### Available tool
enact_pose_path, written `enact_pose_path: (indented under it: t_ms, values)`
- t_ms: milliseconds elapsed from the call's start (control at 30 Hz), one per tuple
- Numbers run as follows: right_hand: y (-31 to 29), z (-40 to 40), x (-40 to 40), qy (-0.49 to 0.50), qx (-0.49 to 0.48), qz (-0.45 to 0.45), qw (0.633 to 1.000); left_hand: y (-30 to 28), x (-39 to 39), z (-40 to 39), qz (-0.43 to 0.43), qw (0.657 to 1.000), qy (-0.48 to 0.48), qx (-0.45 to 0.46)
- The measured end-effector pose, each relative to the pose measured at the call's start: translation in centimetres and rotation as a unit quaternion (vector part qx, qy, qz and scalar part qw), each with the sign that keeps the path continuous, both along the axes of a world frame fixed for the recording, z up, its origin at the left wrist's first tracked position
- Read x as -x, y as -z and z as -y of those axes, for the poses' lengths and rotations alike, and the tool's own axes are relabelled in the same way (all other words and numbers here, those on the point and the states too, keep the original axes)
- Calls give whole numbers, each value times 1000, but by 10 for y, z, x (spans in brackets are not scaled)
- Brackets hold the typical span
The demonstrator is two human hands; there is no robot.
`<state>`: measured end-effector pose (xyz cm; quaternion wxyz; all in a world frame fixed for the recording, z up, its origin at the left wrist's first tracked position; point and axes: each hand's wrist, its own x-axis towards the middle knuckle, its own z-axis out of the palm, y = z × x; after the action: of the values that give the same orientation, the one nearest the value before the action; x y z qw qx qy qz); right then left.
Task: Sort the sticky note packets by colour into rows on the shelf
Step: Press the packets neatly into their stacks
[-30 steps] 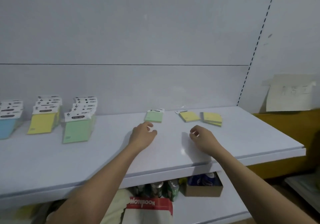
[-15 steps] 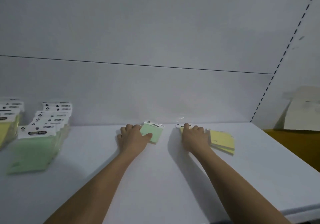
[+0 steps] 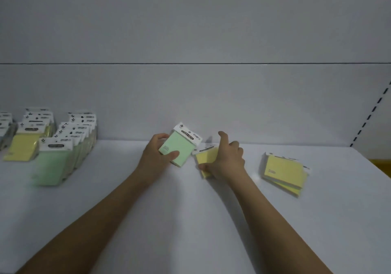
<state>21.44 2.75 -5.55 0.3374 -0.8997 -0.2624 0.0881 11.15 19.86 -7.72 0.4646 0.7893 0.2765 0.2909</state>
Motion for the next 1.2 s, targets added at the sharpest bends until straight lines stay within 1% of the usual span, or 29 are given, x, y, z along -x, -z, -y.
enact_pose_path:
  t_ms: [67,133,233,300,367,500,600,733,833,1000,1200]
  values:
    - [0,-5,3,-9,-35,-28,999,-4,4,5,-7,1000,-20,-9]
    - [0,-2,2,-15,-75,-81,994,-8,9,14,-3,998,-55,-13]
    - [4,1,-3,14,-190,-182,965,-11,19,30,-4,994,-106,-23]
    - [6,3,-4,26,-254,-223,941,-13,27,44,1,993,-115,2]
    - [6,5,-5,14,-281,-244,928,-20,36,55,9,991,-121,59]
    - [1,8,0,-38,-290,-284,913,-40,61,69,36,970,-167,172]
    - [-5,5,10,-68,-303,-295,904,-50,92,75,73,957,-183,213]
    - [-18,-1,33,-115,-357,-345,860,-56,149,70,121,934,-215,258]
    - [-26,-8,57,-148,-358,-364,847,-59,199,58,132,926,-239,262]
    - [-45,-32,119,-217,-333,-345,850,-65,283,39,147,918,-266,255]
    - [-66,-69,220,-258,-317,-329,851,-72,391,16,153,923,-270,227]
